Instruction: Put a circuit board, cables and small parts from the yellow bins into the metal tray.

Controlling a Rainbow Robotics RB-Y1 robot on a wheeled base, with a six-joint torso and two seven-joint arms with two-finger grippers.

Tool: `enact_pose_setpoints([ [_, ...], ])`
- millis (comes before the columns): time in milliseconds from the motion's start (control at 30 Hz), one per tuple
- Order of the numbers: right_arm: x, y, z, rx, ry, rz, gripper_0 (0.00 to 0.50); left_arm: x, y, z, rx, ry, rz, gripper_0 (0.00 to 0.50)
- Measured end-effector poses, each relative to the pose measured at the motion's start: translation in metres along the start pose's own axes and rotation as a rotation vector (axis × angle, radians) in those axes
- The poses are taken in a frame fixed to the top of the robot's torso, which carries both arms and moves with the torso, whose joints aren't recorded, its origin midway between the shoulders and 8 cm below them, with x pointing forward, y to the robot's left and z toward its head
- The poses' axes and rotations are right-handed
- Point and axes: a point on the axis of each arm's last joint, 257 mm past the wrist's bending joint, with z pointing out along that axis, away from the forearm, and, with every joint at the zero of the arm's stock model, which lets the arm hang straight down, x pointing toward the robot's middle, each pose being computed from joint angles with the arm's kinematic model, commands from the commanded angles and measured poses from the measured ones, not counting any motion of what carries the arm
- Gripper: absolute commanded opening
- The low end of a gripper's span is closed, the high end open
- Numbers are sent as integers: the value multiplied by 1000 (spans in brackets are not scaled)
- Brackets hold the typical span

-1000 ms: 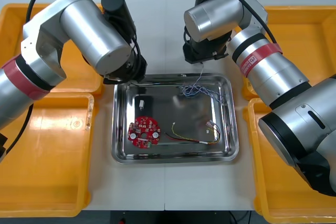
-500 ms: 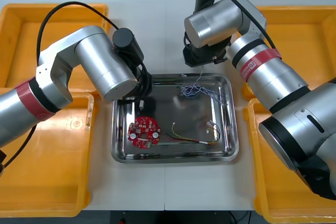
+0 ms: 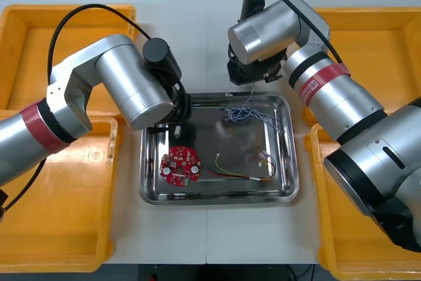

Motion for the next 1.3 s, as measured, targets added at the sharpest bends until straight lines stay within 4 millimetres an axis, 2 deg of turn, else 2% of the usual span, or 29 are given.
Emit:
enact_pose_setpoints([
  [233, 9, -1, -5, 9, 40, -1, 57, 0, -1, -1, 2, -1, 2, 500],
  [333, 12, 1, -18, 6, 72, 2, 46, 0, -2, -1, 4, -2, 3, 500],
  [567, 3, 9, -52, -27, 77, 12, 30, 2, -8, -7, 16, -6, 19, 500],
  [833, 5, 7, -82, -45, 109, 24, 10, 14, -6, -37, 1, 54, 31, 500],
  [1000, 12, 5, -92, -54, 140, 20, 0, 2, -2, -59, 27, 71, 25, 500],
  [1300, 32, -5, -94, -78, 115, 15, 0, -24, 23, -93, 52, 85, 194, 500],
])
